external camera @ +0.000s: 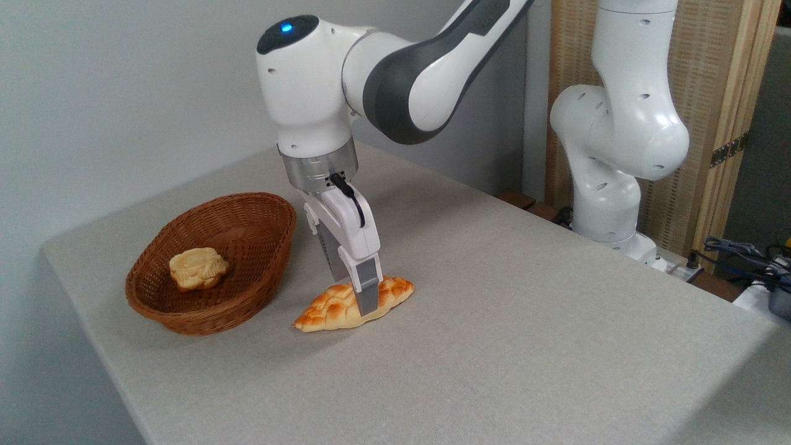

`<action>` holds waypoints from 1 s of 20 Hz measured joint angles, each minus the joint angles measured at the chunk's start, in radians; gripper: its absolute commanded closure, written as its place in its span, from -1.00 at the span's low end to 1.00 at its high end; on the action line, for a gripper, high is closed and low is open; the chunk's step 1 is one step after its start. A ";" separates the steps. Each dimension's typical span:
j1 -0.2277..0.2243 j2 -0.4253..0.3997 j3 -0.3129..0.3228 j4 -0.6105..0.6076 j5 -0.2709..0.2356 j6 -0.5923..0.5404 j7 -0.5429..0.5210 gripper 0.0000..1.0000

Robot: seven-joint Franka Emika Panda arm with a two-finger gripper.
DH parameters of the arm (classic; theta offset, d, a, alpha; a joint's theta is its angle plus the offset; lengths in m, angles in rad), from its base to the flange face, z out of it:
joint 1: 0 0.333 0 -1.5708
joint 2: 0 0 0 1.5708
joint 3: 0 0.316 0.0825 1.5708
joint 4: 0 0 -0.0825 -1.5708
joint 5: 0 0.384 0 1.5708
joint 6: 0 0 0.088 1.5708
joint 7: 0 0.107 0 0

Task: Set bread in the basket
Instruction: 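Lower the gripper onto the glazed bread roll and close on it, then lift the gripped roll and carry it over the wicker basket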

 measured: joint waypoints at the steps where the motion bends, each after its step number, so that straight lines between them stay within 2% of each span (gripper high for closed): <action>1: -0.004 0.000 0.000 -0.009 0.000 0.011 0.000 -1.00; 8: -0.017 0.031 -0.001 -0.020 0.000 0.033 0.000 -1.00; 9: -0.019 0.036 -0.002 -0.020 -0.001 0.038 0.000 -0.92; 12: -0.029 0.045 -0.002 -0.020 -0.001 0.040 0.000 -0.19; 13: -0.031 0.046 -0.002 -0.020 -0.001 0.041 0.000 -0.11; 20: -0.034 0.047 -0.002 -0.019 -0.002 0.041 0.000 -0.10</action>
